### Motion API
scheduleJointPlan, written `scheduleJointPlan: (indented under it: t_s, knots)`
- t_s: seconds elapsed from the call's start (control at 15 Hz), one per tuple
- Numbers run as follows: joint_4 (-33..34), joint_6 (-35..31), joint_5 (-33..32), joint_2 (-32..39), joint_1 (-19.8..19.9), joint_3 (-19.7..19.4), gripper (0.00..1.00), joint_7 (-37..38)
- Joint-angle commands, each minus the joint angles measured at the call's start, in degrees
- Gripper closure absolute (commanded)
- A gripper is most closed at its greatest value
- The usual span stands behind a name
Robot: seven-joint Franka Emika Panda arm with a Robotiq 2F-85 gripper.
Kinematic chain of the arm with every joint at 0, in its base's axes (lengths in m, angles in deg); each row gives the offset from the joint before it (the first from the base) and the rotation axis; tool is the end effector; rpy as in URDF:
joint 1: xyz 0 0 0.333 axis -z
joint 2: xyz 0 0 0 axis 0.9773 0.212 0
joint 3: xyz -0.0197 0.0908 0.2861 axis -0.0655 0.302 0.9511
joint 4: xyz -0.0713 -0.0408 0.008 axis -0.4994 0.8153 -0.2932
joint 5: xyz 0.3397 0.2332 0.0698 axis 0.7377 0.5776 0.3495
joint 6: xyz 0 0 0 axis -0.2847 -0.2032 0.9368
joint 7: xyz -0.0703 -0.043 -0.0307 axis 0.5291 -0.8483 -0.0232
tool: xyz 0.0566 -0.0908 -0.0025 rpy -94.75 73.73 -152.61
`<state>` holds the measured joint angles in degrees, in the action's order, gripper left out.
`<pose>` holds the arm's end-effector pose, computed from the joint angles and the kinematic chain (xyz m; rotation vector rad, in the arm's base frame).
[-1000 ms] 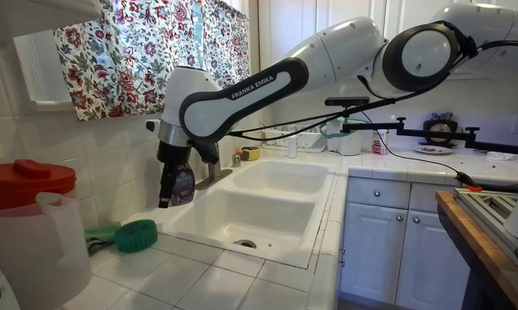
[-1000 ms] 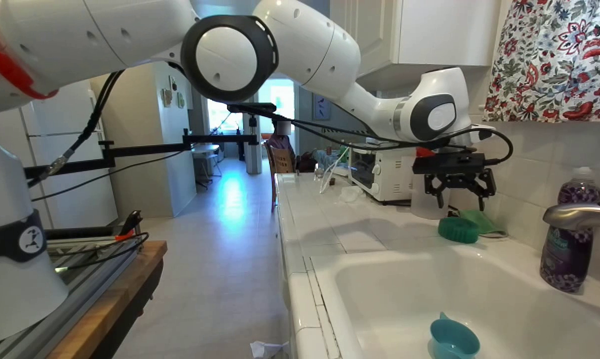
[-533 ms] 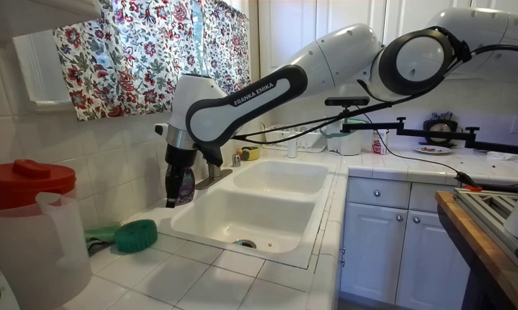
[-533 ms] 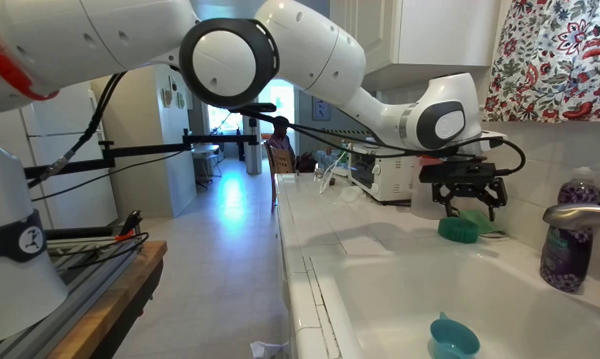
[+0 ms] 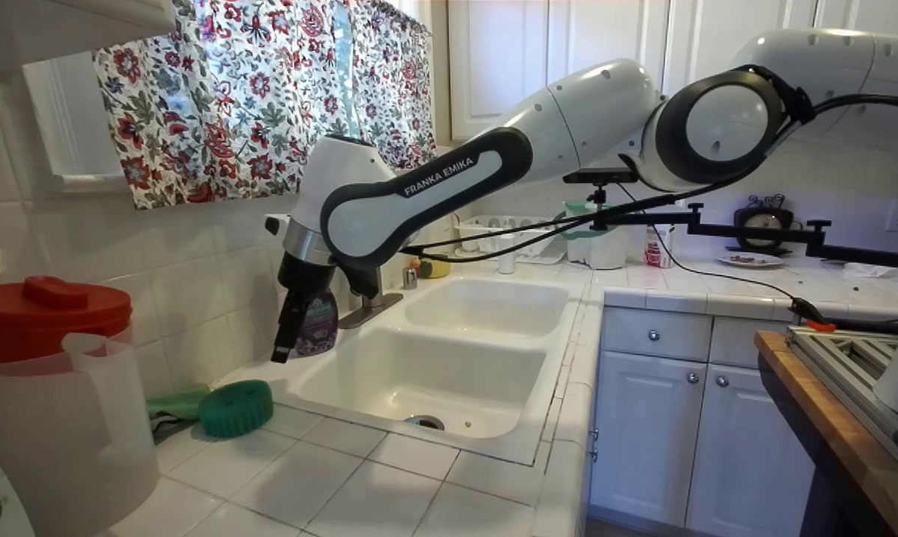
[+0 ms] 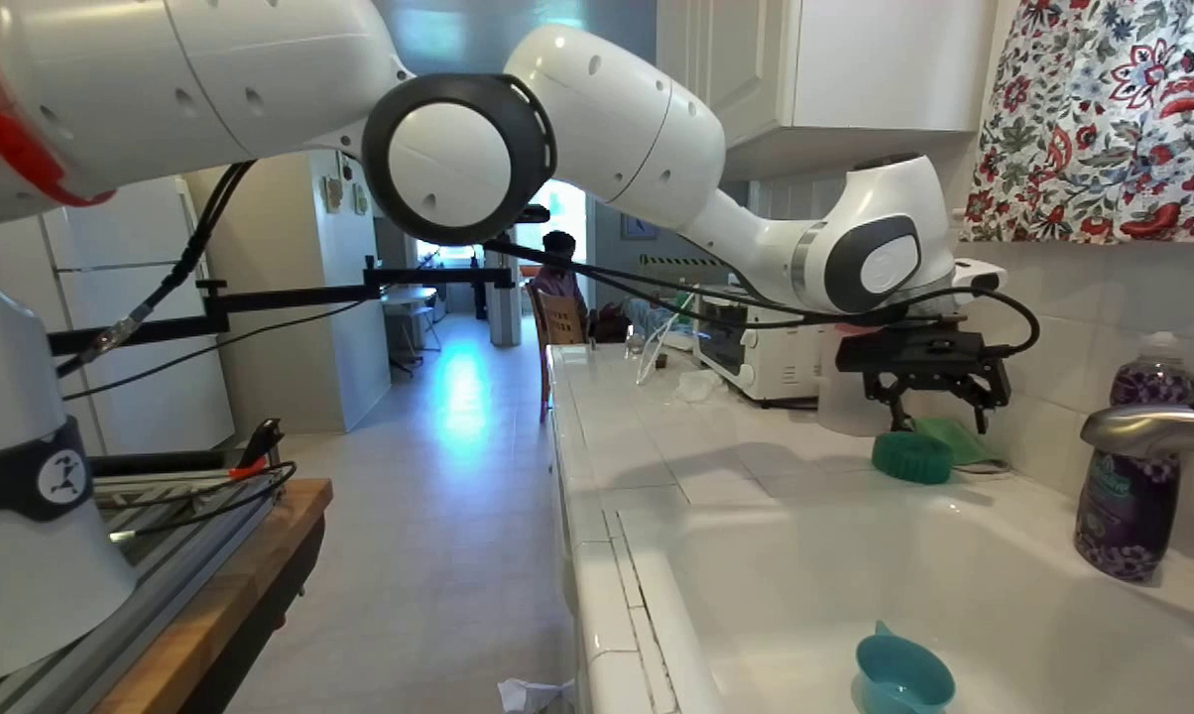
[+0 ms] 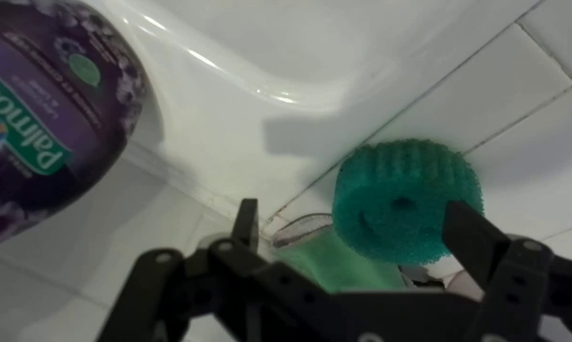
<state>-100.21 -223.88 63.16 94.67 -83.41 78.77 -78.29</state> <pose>0.8361 0.1265 0.1743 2.8310 0.9337 0.6825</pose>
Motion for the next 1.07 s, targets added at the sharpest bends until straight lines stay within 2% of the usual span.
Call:
scheduleJointPlan:
  t_s: [0.0,0.6,0.93,1.0]
  knots:
    - [6.79,-0.95,2.29,4.88,-0.05,1.49,0.00,-4.26]
    - [9.85,3.08,2.94,7.79,-1.03,3.19,0.01,-10.44]
    - [11.23,9.14,2.32,7.59,-2.18,2.33,0.00,-16.64]
    - [8.97,9.19,1.18,6.12,-1.76,3.38,0.00,-16.91]
